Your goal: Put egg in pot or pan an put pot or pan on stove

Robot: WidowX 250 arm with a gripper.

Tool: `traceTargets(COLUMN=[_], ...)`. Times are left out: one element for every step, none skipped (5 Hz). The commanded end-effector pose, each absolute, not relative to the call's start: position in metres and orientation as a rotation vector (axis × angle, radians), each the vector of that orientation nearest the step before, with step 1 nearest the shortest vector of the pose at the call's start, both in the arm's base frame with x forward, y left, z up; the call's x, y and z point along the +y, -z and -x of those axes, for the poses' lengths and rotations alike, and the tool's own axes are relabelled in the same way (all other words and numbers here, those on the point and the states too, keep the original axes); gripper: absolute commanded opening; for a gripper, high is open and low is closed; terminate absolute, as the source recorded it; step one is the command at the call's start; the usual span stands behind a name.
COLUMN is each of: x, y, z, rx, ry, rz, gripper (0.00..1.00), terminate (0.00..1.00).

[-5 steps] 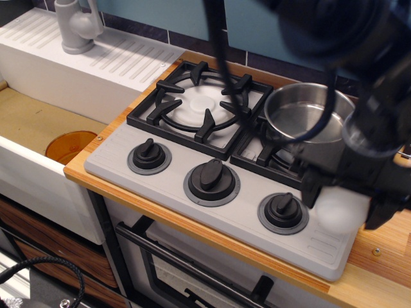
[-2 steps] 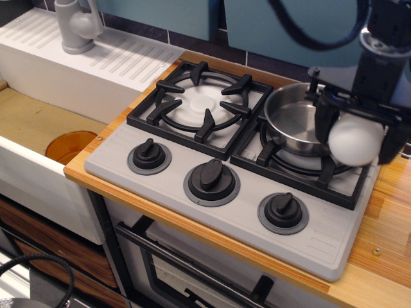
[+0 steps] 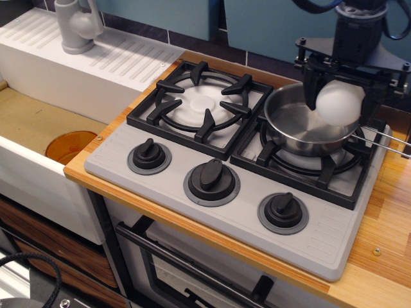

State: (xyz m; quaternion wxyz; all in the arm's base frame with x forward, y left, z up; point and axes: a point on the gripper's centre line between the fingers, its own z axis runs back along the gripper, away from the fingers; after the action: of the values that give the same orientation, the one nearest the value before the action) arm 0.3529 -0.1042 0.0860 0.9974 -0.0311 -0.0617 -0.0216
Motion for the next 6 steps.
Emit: traceTargets(x=[-0.101,-0.106,-0.113,-0.120,-0.120,-0.106], y=[-0.087,-0.086,-0.096,-0.114,-0.132,-0.145], z=[-0.384,-0.384,-0.376,-0.367,-0.360,-0.365], rx=[-0.216,-0.211,-0.187,-0.150,-0.129,-0.134], ry=[0.069,0.055,0.028,0.001,-0.008,0.021], rz=[0.100,0.088,0.081,0.070,0.053,0.025], gripper=[0.00,1.00,1.00,1.00,1.00,1.00], terminate=[0.00,0.00,0.00,0.00,0.00,0.00])
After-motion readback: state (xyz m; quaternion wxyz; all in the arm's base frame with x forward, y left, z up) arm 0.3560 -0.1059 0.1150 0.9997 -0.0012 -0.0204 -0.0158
